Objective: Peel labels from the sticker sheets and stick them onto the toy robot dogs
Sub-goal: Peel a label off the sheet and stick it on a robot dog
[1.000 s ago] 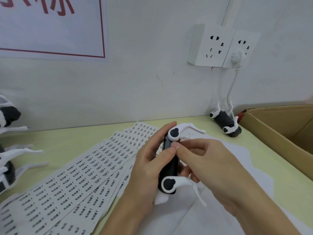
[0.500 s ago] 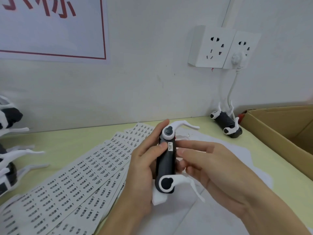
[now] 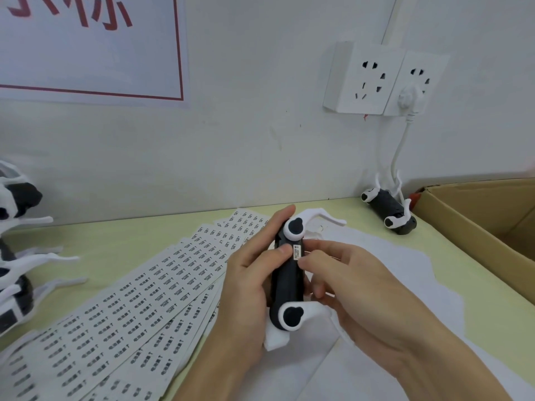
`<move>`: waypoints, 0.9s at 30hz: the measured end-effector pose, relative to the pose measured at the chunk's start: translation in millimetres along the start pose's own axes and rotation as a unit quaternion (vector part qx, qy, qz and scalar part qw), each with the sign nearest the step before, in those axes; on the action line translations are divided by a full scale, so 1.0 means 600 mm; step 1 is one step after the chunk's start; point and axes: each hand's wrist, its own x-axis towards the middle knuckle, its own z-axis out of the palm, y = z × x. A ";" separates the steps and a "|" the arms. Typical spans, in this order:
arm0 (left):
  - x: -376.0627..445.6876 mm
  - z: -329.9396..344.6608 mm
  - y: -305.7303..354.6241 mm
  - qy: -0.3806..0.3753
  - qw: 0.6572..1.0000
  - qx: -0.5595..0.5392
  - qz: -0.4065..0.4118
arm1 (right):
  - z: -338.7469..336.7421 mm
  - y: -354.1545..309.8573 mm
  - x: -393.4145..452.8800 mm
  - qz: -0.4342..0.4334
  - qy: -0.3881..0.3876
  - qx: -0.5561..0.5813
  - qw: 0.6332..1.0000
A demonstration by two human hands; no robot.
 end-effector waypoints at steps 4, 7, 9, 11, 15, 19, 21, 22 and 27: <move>0.000 -0.001 -0.001 -0.002 1.000 0.012 0.001 | 0.001 0.000 0.000 -0.005 -0.005 0.015 1.000; 0.002 -0.003 -0.001 -0.002 1.000 0.016 -0.003 | -0.002 0.003 0.003 -0.008 -0.014 0.012 1.000; 0.002 -0.004 -0.001 -0.001 1.000 0.022 -0.003 | -0.002 0.005 0.004 -0.012 -0.016 0.014 1.000; 0.001 -0.004 -0.002 0.000 1.000 0.031 -0.003 | -0.001 0.005 0.003 -0.018 -0.024 0.016 0.999; 0.002 -0.006 -0.002 -0.003 0.999 0.036 -0.002 | -0.003 0.004 0.004 -0.010 -0.036 0.031 0.999; 0.002 -0.009 -0.005 -0.007 0.998 0.054 0.001 | -0.004 0.006 0.005 -0.012 -0.038 0.037 0.999; 0.002 -0.009 -0.006 -0.010 0.998 0.062 0.001 | -0.006 0.006 0.006 -0.006 -0.042 0.042 0.998; 0.002 -0.009 -0.006 -0.011 0.998 0.066 0.002 | -0.007 0.008 0.007 -0.004 -0.041 0.044 0.998; 0.004 -0.013 -0.005 -0.013 0.997 0.078 0.006 | -0.004 0.015 0.013 -0.010 -0.025 0.053 0.998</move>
